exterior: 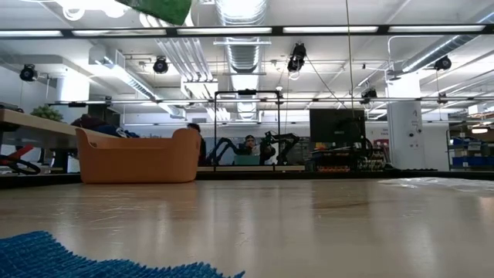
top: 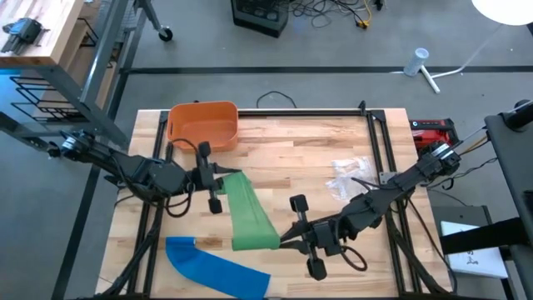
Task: Roll bandage
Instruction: Roll the green bandage
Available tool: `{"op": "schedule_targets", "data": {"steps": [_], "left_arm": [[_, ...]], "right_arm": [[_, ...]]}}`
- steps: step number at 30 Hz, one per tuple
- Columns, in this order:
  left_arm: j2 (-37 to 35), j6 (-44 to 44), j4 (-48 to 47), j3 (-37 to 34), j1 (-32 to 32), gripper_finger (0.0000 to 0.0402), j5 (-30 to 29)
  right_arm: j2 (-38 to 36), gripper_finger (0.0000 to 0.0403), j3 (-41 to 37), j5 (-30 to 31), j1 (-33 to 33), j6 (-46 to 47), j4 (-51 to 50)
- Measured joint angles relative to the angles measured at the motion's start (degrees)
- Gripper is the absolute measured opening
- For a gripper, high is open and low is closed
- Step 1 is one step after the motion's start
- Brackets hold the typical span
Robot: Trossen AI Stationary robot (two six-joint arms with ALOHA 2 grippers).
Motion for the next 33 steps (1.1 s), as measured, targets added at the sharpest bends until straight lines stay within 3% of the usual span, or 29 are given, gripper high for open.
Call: {"op": "schedule_targets", "data": {"steps": [7, 12, 15, 19, 26, 33], "left_arm": [[0.53, -0.35, 11.22, -6.56, 0.00, 0.0000, 4.43], [2.06, 0.46, 14.16, -6.72, 0.00, 0.0000, 5.02], [2.48, 0.23, 15.41, -6.69, -0.05, 0.0000, 8.25], [2.29, -1.32, 15.35, -6.68, -0.66, 0.0000, 13.70], [0.50, -0.61, 12.35, -6.70, -3.76, 0.0005, 14.34], [-0.29, 0.65, 6.64, -6.70, -5.26, 0.0057, 14.38]], "right_arm": [[0.00, 0.0002, 0.00, 0.42, -0.81, -0.79, 3.86], [0.00, 0.0002, 0.00, 0.85, -1.59, -0.79, 4.31], [0.00, 0.0002, 0.00, 0.82, -2.31, -0.79, 4.33], [0.00, 0.0002, 0.00, 0.83, -3.57, -0.79, 4.33], [0.00, 0.0002, 0.07, 0.85, -5.99, -1.21, 3.95], [-0.13, 0.0002, 0.09, 0.96, -7.58, -0.52, 0.53]]}}
